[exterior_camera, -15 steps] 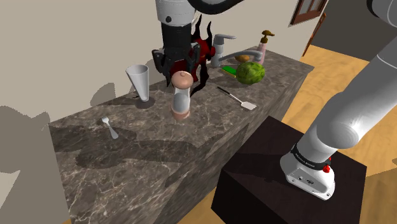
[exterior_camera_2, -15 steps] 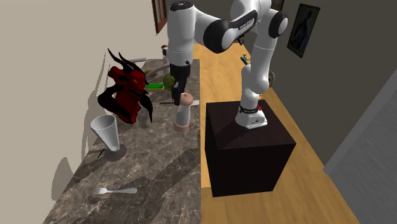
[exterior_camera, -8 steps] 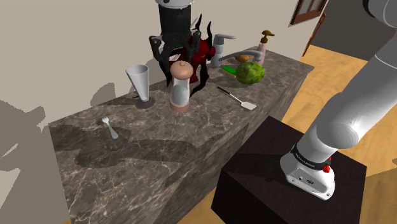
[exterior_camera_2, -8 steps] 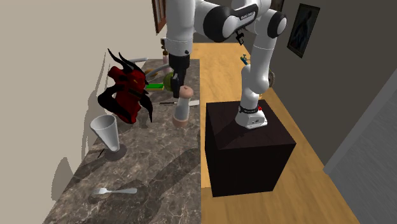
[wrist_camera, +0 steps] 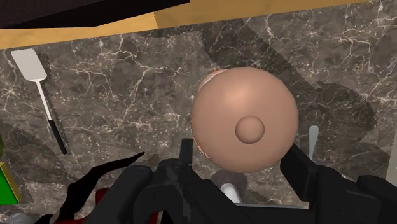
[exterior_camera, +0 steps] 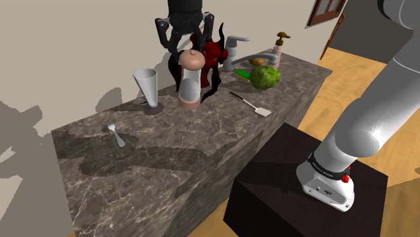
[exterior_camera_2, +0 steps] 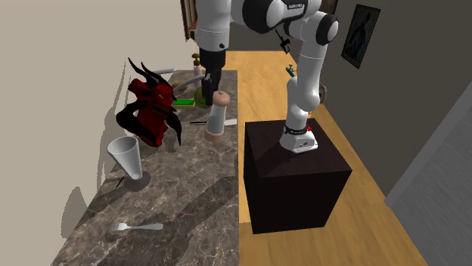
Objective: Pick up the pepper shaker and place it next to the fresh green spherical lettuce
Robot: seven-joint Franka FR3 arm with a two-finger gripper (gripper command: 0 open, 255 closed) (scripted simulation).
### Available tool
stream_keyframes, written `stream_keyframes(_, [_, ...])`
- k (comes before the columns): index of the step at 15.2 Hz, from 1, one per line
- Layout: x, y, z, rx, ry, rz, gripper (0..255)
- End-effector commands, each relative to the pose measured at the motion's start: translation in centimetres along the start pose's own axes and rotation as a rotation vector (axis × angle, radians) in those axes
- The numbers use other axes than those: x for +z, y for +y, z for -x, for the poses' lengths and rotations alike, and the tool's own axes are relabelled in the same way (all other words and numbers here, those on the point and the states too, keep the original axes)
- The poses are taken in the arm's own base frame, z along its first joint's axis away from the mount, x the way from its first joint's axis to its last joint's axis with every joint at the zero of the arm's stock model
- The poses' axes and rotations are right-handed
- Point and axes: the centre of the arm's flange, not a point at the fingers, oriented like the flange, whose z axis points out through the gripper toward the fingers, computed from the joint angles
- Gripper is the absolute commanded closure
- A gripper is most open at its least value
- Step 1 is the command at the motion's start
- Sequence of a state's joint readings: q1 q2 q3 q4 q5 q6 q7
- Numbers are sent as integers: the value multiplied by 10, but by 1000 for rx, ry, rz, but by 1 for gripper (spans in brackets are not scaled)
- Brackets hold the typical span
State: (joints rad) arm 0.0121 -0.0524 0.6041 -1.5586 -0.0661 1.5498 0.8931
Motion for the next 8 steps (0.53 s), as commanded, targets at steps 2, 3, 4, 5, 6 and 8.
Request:
stream_keyframes(2, [-3,26,-4,0,0,0,255])
stream_keyframes(3, [-2,39,-6,0,0,0,255])
stream_keyframes(4, [-2,52,-8,0,0,0,255])
stream_keyframes(5, [-1,65,-10,0,0,0,255])
stream_keyframes(6, [-1,78,-11,0,0,0,255])
stream_keyframes(8, [1,104,-15,0,0,0,255])
